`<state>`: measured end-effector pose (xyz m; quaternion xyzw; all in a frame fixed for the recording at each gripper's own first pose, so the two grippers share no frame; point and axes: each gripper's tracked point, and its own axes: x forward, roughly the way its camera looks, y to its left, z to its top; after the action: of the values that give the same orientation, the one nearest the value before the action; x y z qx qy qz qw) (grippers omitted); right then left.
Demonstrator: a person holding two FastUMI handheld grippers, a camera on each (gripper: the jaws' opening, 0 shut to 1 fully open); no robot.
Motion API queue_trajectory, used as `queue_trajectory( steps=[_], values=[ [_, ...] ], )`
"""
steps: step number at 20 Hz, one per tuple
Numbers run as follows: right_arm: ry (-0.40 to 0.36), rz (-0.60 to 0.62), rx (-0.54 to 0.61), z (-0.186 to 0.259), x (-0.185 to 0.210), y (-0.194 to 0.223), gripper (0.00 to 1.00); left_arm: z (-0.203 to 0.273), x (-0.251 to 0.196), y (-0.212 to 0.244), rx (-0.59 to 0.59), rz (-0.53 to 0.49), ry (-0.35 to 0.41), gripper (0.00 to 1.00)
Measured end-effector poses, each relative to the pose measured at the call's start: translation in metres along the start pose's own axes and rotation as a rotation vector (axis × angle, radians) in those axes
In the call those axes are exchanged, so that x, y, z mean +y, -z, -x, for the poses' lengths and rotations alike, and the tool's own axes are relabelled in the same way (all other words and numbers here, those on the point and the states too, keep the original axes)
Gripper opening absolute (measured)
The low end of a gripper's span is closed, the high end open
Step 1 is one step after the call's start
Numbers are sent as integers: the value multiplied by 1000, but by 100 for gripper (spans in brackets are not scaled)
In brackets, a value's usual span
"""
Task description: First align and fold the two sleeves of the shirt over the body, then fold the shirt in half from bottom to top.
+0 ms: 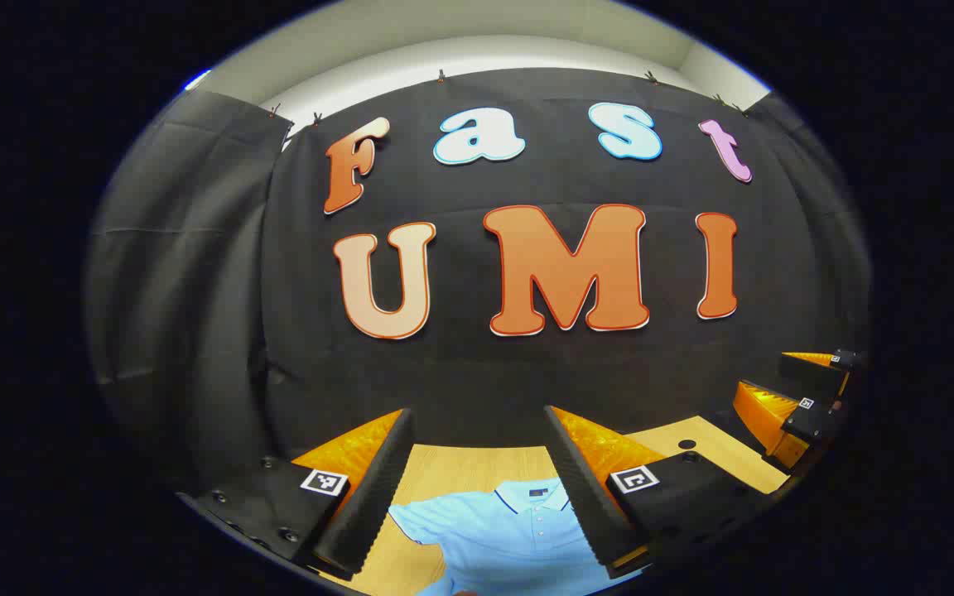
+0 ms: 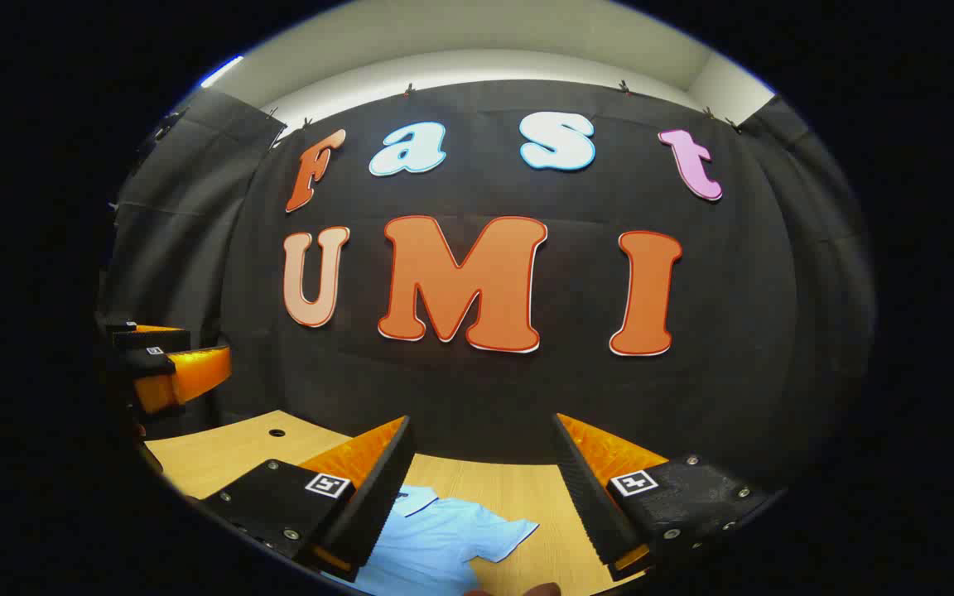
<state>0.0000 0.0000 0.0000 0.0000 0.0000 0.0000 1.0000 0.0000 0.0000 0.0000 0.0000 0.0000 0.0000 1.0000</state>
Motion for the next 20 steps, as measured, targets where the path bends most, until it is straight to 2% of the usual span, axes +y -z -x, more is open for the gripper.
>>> queue_trajectory(
  steps=[7, 10, 13, 16, 20],
  values=[
    [78, 14, 11, 6, 30, -8, 98, -21, 22, -10, -36, 21, 99, 99],
    [114, 37, 4, 12, 42, -13, 98, -26, 46, -5, -42, 25, 95, 100],
    [159, 76, 19, 15, 51, -13, 98, -27, 58, -5, -62, 19, 126, 99],
    [194, 56, 25, 16, 54, -16, 98, -31, 64, -6, -81, 19, 162, 99],
    [229, 69, 109, 7, 38, 5, 98, -29, 71, -3, -74, 18, 164, 99]
  ],
)
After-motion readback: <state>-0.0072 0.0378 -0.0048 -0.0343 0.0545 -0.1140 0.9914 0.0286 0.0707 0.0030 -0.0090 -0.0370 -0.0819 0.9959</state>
